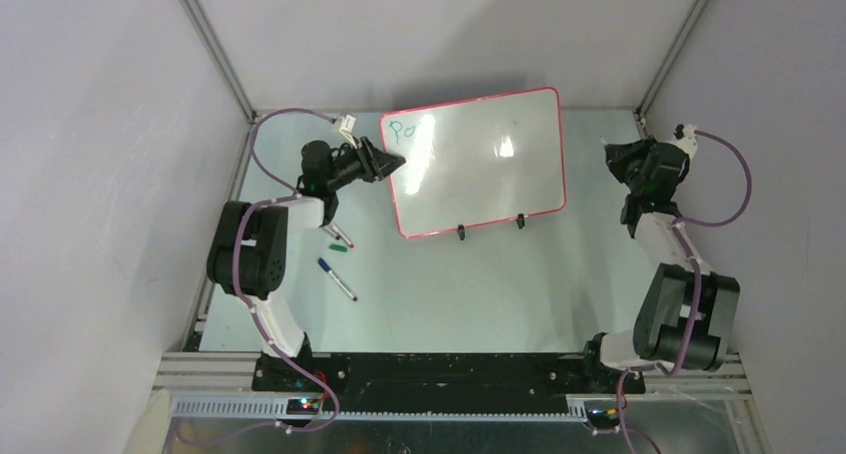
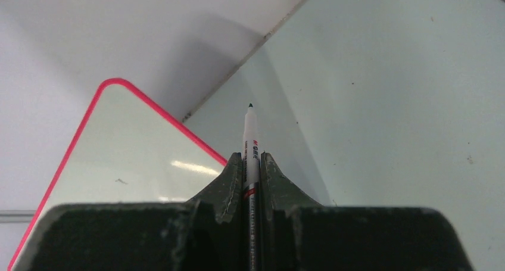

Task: Write a sentence on the whiteboard

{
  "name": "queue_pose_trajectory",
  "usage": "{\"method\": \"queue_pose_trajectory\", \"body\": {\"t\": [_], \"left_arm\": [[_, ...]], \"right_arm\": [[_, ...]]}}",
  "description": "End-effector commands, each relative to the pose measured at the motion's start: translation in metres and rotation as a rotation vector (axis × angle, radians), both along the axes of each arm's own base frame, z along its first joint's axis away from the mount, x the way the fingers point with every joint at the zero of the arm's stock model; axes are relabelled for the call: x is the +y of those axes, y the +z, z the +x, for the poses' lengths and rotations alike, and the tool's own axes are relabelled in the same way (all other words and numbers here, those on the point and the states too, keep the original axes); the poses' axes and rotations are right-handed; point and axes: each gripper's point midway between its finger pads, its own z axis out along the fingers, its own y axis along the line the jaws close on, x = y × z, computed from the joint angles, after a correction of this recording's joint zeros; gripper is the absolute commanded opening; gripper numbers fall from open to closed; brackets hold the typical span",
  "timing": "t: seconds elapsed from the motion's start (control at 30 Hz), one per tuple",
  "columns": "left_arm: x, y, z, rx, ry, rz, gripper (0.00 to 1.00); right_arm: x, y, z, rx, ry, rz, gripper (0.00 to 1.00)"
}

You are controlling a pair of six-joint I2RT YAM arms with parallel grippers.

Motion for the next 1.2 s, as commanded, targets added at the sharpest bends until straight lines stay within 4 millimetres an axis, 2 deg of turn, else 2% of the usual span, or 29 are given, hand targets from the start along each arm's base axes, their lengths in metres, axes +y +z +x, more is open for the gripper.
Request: {"method": "queue_pose_trajectory", "body": {"t": [0.0,0.03,0.07,0.1,0.13,0.17,0.2,0.3,0.53,0.77,1.0,1.17], "left_arm": [[-0.002,0.014,0.002,-0.049,0.009,-0.005,0.48],[-0.002,0.013,0.002,-0.053,0.010,0.002,0.48],[-0.001,0.012,0.002,-0.049,0.013,0.005,0.48],[-0.001,0.012,0.003,-0.050,0.015,0.007,0.48],[-0.001,0.012,0.003,-0.049,0.015,0.009,0.48],[-0.001,0.012,0.002,-0.050,0.013,0.009,0.48],[-0.001,0.012,0.002,-0.050,0.012,0.009,0.48],[-0.002,0.012,0.002,-0.051,0.012,0.012,0.48],[-0.001,0.012,0.002,-0.053,0.013,0.020,0.47],[0.001,0.010,0.003,-0.055,0.019,0.043,0.47],[0.002,0.012,0.002,-0.064,0.017,0.054,0.35],[0.001,0.014,-0.004,-0.072,0.010,0.049,0.31]], "right_arm": [[-0.004,0.005,0.021,-0.045,0.052,0.057,0.00],[0.002,0.009,0.026,-0.045,0.103,0.073,0.00],[0.002,-0.007,0.030,0.009,0.122,0.099,0.00],[0.007,0.001,0.036,0.003,0.170,0.108,0.00],[0.009,-0.013,0.040,0.043,0.188,0.128,0.00],[0.013,-0.010,0.043,0.037,0.219,0.139,0.00],[0.015,-0.017,0.046,0.050,0.235,0.152,0.00],[0.023,-0.019,0.051,0.052,0.282,0.174,0.00],[0.042,-0.039,0.062,0.111,0.403,0.246,0.00],[0.061,-0.057,0.061,0.162,0.578,0.349,0.00],[0.072,-0.057,0.052,0.178,0.662,0.400,0.00],[0.080,-0.047,0.041,0.184,0.678,0.364,0.00]]}}
